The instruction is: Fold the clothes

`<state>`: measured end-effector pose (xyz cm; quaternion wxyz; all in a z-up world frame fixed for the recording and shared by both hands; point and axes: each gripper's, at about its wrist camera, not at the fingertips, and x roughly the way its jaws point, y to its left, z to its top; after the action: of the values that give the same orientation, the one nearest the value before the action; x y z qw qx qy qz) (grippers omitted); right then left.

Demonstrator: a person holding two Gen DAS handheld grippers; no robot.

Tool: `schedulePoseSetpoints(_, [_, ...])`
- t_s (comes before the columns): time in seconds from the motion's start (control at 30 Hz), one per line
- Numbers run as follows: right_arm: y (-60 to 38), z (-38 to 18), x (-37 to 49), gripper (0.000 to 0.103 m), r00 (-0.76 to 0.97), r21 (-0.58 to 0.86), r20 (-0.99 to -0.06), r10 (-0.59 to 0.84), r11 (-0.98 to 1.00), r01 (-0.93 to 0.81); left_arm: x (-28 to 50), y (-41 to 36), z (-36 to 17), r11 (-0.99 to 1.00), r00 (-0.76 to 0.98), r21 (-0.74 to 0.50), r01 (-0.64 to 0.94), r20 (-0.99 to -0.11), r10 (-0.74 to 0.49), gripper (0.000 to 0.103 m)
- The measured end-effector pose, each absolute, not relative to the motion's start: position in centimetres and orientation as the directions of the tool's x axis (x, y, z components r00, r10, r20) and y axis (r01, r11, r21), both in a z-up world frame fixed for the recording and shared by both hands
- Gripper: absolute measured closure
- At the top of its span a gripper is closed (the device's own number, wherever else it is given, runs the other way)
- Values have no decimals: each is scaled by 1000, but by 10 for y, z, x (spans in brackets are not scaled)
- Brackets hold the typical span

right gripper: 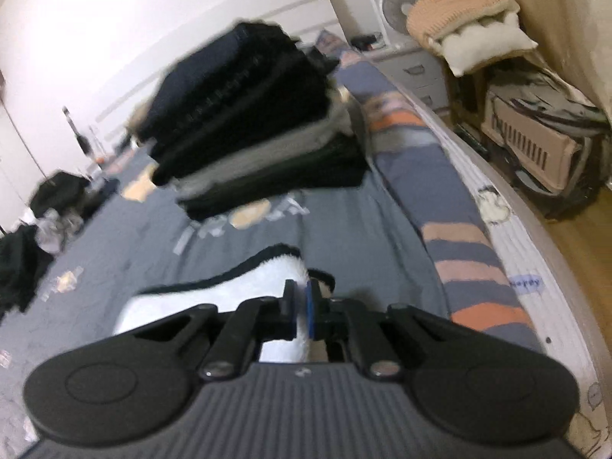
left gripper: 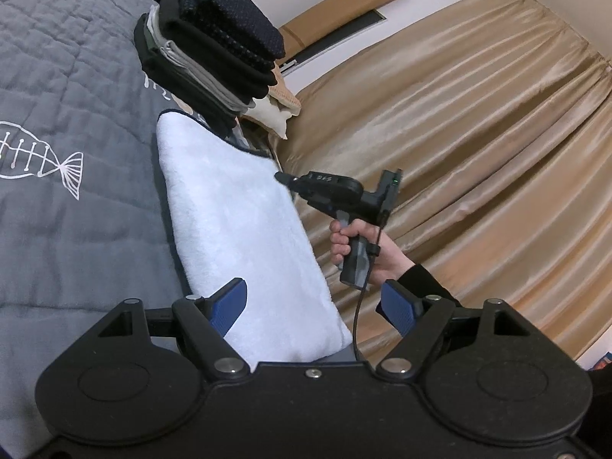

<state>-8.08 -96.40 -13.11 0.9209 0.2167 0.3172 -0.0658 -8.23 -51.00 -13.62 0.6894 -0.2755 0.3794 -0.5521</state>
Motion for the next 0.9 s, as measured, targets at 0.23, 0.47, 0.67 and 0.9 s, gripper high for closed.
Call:
schedulePoseSetpoints(0.23, [-978,-146,-87,98,756,371,-655,2,872,320,-83,-510,-135,238,100,-794,559,-220,-970,24])
schedulePoseSetpoints(0.47, [-942,-102,-139,81,790,508,-568,231,854,116,-87,-514,-134,223,84,-799,558,-212,-974,23])
schedulePoseSetpoints(0.67, [-892,-117,-168,55,705,551,-602,375,834,26,-96,-517,-133,227,75,-796,562,-223,-972,21])
schedulePoseSetpoints(0.9, [-895,-143,-200,56,679,508,-664,313,855,103,-111,-512,-122,263,95,-775,574,-256,-962,10])
